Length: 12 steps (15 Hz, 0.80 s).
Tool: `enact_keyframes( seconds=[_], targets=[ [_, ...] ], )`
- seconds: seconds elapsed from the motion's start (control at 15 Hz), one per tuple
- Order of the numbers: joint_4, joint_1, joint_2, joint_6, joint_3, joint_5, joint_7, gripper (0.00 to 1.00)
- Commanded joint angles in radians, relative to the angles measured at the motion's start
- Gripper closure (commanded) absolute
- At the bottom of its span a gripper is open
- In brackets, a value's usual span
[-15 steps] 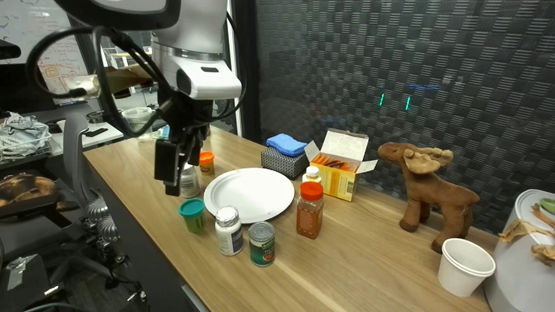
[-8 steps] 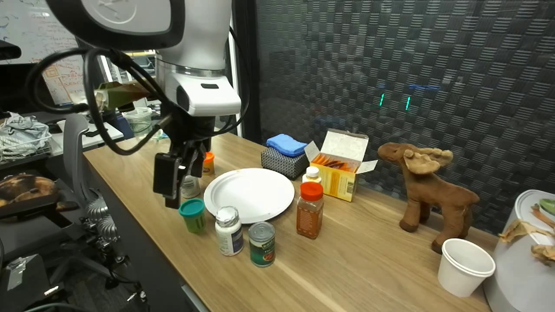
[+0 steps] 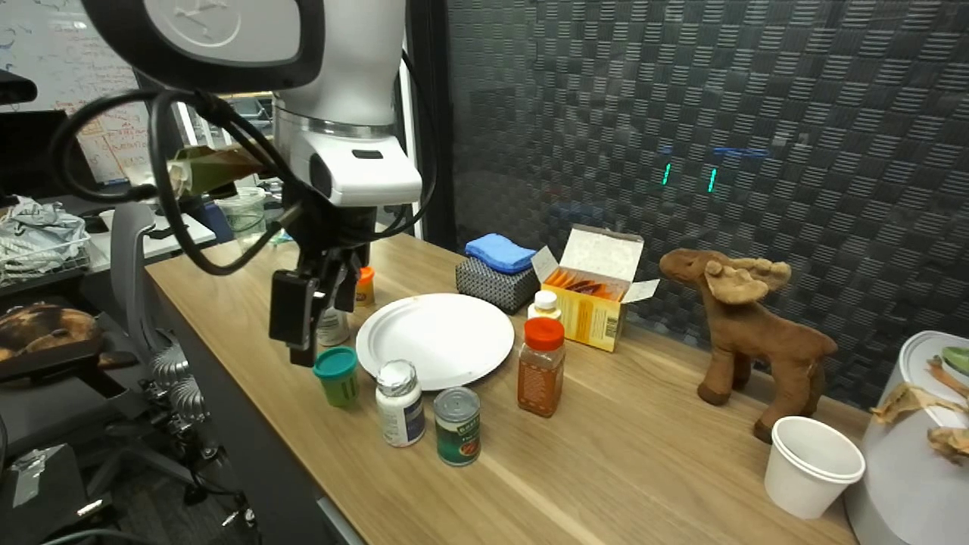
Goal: Put the bottles and the orange plushy on the table onto the plate
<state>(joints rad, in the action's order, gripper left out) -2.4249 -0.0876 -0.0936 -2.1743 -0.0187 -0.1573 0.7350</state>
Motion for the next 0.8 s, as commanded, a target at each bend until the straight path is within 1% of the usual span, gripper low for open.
enact_keyframes(
  seconds=[0.0, 0.2, 0.27, 0.73],
  targets=[
    [0.015, 0.004, 0.026, -0.068, 0.022, -0.003, 0.021, 0.0],
    [0.026, -0.003, 0.055, -0.144, 0.043, -0.006, 0.042, 0.0],
    [0.037, -0.006, 0.073, -0.152, 0.052, -0.008, 0.049, 0.0],
    [0.093, -0.005, 0.163, -0.12, 0.096, -0.011, 0.031, 0.0]
  ],
)
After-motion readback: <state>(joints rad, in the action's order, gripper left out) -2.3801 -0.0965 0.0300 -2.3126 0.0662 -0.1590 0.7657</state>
